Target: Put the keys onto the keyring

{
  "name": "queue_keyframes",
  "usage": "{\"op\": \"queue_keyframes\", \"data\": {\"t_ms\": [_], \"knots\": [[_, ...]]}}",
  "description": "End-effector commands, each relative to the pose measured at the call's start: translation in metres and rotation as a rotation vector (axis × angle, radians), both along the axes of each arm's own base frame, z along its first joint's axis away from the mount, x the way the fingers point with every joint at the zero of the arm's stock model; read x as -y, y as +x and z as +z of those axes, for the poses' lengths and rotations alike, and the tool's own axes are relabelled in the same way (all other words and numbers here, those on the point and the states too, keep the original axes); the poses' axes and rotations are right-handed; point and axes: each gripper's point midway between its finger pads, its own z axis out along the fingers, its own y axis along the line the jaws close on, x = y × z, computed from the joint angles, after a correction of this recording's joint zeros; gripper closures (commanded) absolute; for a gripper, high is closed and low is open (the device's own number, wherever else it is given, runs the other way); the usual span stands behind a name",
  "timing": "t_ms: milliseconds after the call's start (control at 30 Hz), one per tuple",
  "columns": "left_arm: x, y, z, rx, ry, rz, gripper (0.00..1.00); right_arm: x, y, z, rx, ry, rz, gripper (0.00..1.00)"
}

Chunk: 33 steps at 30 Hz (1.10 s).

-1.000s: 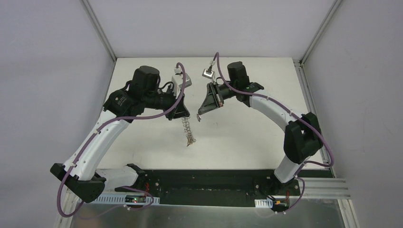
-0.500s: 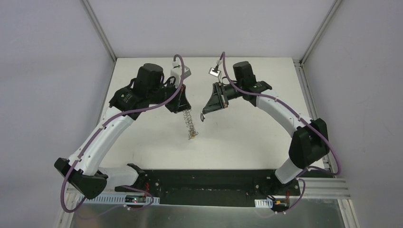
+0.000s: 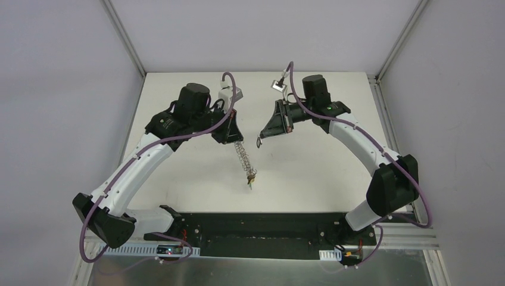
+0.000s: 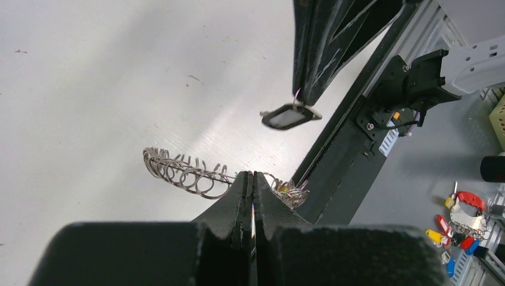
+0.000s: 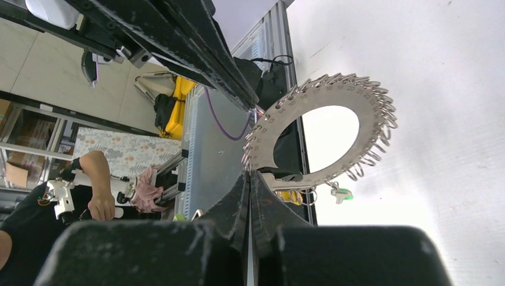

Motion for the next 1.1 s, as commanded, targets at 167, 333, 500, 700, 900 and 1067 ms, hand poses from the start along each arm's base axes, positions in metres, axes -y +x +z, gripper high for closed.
{"op": "queue_keyframes", "data": {"t_ms": [167,333,500,700,900,1067], "knots": [[-0.002,0.033,-0.032,0.068,0.113,0.036,1.0,0.048,0.013,0.043,0.156,0.073,-0.129,1.0],[0.01,0.048,-0.068,0.023,0.19,0.047,1.0,0.083,0.024,0.051,0.202,0.064,-0.244,1.0],[0.038,0.053,-0.104,-0.058,0.272,-0.018,1.0,0.106,0.021,0.044,0.244,0.007,-0.318,1.0],[0.074,0.052,-0.137,-0.133,0.324,-0.102,1.0,0.123,0.01,0.025,0.218,-0.046,-0.335,1.0],[0.104,0.05,-0.159,-0.203,0.34,-0.161,0.97,0.136,0.003,0.012,0.197,-0.06,-0.356,1.0],[0.118,0.059,-0.168,-0.234,0.335,-0.166,0.97,0.145,0.002,0.01,0.183,-0.048,-0.372,1.0]]}}
